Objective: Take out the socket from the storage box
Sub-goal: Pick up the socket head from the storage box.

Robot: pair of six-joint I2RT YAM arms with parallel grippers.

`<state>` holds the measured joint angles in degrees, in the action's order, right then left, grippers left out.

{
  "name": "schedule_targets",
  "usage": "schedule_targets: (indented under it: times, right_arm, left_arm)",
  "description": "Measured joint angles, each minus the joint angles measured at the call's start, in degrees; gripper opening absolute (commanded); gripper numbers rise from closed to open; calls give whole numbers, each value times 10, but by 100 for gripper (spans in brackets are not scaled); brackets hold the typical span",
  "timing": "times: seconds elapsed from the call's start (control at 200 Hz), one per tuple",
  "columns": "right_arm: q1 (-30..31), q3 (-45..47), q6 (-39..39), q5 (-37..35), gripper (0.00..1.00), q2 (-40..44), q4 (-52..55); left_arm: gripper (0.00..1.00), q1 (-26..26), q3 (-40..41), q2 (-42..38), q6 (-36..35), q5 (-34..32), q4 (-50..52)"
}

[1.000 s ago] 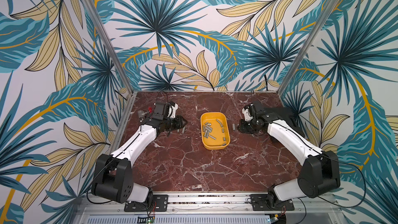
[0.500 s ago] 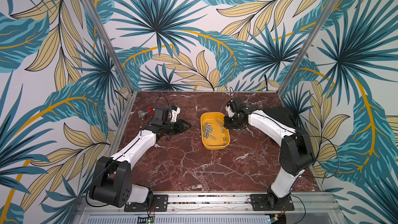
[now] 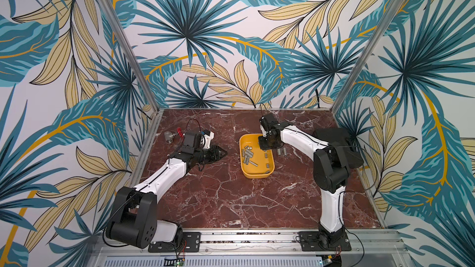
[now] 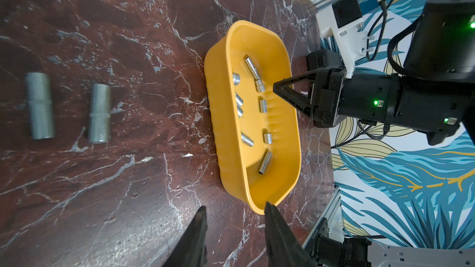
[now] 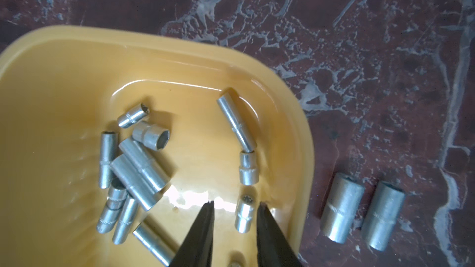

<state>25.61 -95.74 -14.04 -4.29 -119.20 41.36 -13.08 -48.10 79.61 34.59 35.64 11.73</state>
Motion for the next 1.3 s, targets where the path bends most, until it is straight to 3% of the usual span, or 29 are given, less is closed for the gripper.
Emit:
schedule_targets:
  times: [0.311, 0.967, 1.302]
  right_arm:
    - [1, -71, 2, -30, 30, -64, 9]
    - [3, -120, 6, -38, 30, -130, 23]
    - [2, -118, 9, -17, 20, -131, 21]
  left_arm:
    - [40, 0, 3, 0, 4, -8, -4]
    - [40, 0, 6, 0, 8, -9, -4]
    - [40, 0, 6, 0, 8, -11, -4]
